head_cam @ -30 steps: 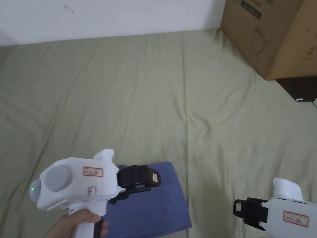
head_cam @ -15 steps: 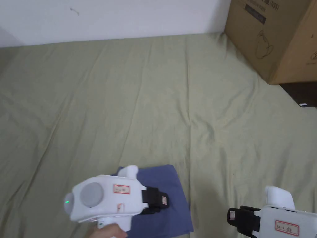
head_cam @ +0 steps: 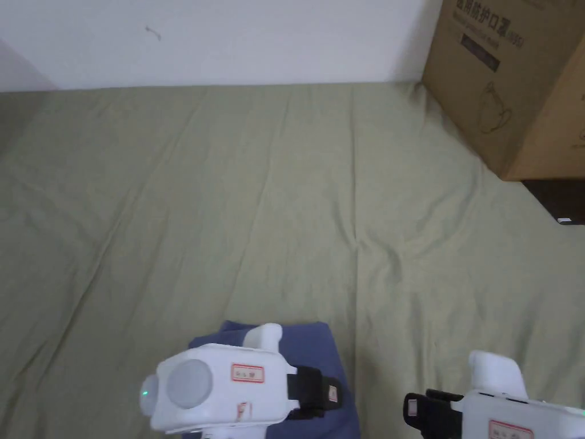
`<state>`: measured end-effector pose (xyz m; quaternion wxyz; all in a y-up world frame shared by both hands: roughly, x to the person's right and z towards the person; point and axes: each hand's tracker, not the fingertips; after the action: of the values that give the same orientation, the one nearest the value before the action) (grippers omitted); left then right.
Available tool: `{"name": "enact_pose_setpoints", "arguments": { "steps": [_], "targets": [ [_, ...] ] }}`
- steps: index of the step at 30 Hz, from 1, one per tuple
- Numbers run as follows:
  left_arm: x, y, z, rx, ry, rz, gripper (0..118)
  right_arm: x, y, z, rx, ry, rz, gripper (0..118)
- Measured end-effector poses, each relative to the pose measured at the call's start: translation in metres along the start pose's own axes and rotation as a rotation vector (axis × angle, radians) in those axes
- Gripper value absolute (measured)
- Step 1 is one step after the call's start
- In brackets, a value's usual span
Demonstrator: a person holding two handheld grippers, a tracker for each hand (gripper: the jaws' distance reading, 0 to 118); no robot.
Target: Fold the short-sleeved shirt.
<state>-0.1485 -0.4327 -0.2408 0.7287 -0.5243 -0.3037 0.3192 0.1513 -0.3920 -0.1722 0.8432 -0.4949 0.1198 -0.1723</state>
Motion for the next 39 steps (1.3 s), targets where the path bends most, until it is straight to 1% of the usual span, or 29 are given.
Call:
{"name": "enact_pose_setpoints", "arguments": {
  "steps": [1,2,3,4,7,9,10,12,14,16,19,21,23,24,26,27,29,30,31,33,36,38,39],
  "targets": [
    [-0.009,0.0,0.017,0.024,-0.005,0.015,32,-0.009,0.004,-0.009,-0.013,0.008,0.037,0],
    [-0.021,-0.003,0.038,0.051,0.005,0.03,52,-0.018,0.007,-0.018,-0.022,0.02,0.073,0],
    [-0.03,-0.004,0.054,0.079,0.016,0.049,66,-0.027,0.01,-0.027,-0.033,0.034,0.1,0],
    [-0.04,-0.006,0.071,0.1,0.052,0.054,67,-0.037,0.013,-0.039,-0.054,0.048,0.136,0],
    [-0.065,-0.013,0.113,0.143,0.111,0.103,67,-0.068,0.018,-0.074,-0.07,0.039,0.228,0],
    [-0.085,-0.017,0.129,0.179,0.114,0.142,67,-0.083,0.019,-0.093,-0.087,0.004,0.284,0],
    [-0.092,-0.018,0.134,0.189,0.122,0.177,67,-0.089,0.018,-0.104,-0.094,-0.01,0.317,0],
    [-0.111,-0.019,0.14,0.199,0.15,0.243,67,-0.095,0.016,-0.12,-0.133,-0.05,0.344,0],
    [-0.128,-0.017,0.138,0.2,0.115,0.282,67,-0.097,0.013,-0.129,-0.141,-0.089,0.386,0],
    [-0.141,-0.012,0.129,0.176,0.077,0.33,67,-0.097,0.013,-0.127,-0.13,-0.078,0.383,0],
    [-0.152,-0.001,0.101,0.122,-0.021,0.356,67,-0.09,0.014,-0.123,-0.127,-0.063,0.343,0],
    [-0.158,0.006,0.075,0.053,-0.1,0.357,66,-0.087,0.015,-0.121,-0.129,-0.052,0.307,0],
    [-0.164,0.01,0.052,0.059,-0.218,0.411,66,-0.086,0.016,-0.12,-0.133,-0.05,0.296,0],
    [-0.166,0.012,0.043,0.059,-0.219,0.399,61,-0.086,0.016,-0.12,-0.132,-0.055,0.295,0],
    [-0.166,0.014,0.042,0.064,-0.222,0.383,40,-0.086,0.016,-0.118,-0.133,-0.066,0.298,0],
    [-0.165,0.014,0.045,0.072,-0.207,0.387,34,-0.086,0.016,-0.116,-0.13,-0.071,0.302,0],
    [-0.164,0.016,0.054,0.051,-0.159,0.371,30,-0.087,0.018,-0.109,-0.121,-0.064,0.292,0],
    [-0.162,0.014,0.062,0.047,-0.146,0.348,28,-0.087,0.019,-0.104,-0.11,-0.054,0.273,0],
    [-0.162,0.015,0.072,0.036,-0.109,0.34,28,-0.088,0.021,-0.095,-0.077,-0.026,0.233,0],
    [-0.161,0.019,0.101,0.042,-0.051,0.27,28,-0.088,0.023,-0.078,-0.033,-0.002,0.206,0],
    [-0.169,0.032,0.167,0.052,0.157,0.162,28,-0.086,0.024,-0.052,0.022,-0.021,0.219,0],
    [-0.179,0.045,0.218,0.053,0.366,0.115,28,-0.083,0.023,-0.041,0.036,-0.038,0.221,0],
    [-0.185,0.051,0.238,0.064,0.453,0.117,28,-0.081,0.023,-0.037,0.038,-0.042,0.219,0]
  ]
}}
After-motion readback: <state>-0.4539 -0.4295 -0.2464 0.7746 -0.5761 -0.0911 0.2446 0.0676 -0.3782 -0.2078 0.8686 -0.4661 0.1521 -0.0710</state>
